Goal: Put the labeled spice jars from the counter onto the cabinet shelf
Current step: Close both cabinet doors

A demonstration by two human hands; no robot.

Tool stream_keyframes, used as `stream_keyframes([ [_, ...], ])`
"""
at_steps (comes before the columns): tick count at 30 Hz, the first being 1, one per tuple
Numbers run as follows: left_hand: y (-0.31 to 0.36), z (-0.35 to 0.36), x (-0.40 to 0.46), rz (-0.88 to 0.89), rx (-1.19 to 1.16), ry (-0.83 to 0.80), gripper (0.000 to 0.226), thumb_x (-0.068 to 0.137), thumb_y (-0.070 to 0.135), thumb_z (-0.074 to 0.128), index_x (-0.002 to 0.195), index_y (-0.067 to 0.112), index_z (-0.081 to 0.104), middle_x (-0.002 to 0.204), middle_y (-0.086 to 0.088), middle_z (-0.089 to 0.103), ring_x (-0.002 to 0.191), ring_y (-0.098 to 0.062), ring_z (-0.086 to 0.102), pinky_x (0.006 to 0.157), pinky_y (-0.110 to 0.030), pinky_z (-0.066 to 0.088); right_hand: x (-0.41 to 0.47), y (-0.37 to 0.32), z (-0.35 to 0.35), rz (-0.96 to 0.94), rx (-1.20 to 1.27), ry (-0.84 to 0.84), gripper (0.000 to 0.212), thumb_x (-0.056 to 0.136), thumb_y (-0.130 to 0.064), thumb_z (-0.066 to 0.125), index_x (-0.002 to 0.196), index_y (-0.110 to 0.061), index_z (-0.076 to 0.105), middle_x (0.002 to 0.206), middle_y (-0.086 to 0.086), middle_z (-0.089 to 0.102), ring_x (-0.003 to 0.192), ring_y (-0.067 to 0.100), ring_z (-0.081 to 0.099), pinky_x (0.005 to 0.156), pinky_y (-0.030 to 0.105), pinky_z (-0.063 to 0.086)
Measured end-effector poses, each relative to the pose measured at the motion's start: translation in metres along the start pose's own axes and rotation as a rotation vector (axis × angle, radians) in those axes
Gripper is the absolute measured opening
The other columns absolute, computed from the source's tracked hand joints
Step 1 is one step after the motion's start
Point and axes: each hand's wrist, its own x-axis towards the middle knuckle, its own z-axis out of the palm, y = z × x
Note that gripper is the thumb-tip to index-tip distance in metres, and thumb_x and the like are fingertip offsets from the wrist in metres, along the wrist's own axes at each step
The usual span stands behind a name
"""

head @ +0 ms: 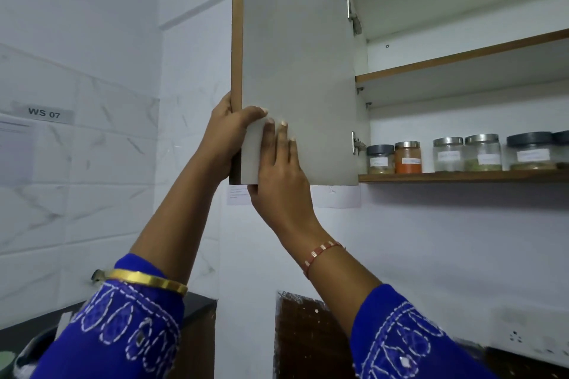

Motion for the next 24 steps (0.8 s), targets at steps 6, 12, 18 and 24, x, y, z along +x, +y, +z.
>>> stream_keyframes([
  [6,0.018,0.03,-0.013,0.031,-0.007,0.01,0.023,0.086,0.011,0.054,0.097,0.03,0.049,0.089,0.015,0.059,0.075,0.0,0.062,0.059,-0.012,0.051,-0.013,0.015,-0.025,0.053,0.172,0.071,0.082,0.088,-0.024,0.062,0.148,-0.004,0.011,0.155,0.02,0.017,0.141,0.038,0.025,0.109,0.046,0.038],
  [12,0.049,0.091,-0.036,0.097,0.071,0.016,0.04,0.085,0.005,0.052,0.123,0.014,0.043,0.104,0.001,0.055,0.085,-0.013,0.058,0.066,-0.015,0.052,-0.033,0.052,-0.073,0.077,0.348,0.133,0.078,0.086,-0.022,0.063,0.147,-0.003,0.018,0.15,0.016,0.034,0.132,0.033,0.044,0.099,0.044,0.049],
  [18,0.073,0.172,-0.056,0.15,0.16,0.021,0.064,0.084,0.002,0.051,0.142,0.013,0.026,0.126,-0.005,0.052,0.094,-0.017,0.058,0.076,-0.022,0.054,-0.058,0.105,-0.117,0.199,0.519,0.206,0.054,0.084,-0.01,0.064,0.133,0.0,0.045,0.121,0.014,0.063,0.104,0.025,0.064,0.084,0.021,0.05],
  [24,0.083,0.261,-0.069,0.159,0.204,0.011,0.075,0.083,-0.002,0.048,0.147,0.012,0.01,0.148,-0.01,0.033,0.127,-0.03,0.044,0.103,-0.042,0.042,-0.08,0.165,-0.152,0.338,0.65,0.302,0.006,0.08,0.007,0.057,0.081,0.002,0.06,0.06,-0.009,0.054,0.05,-0.002,0.049,0.054,0.001,0.037],
])
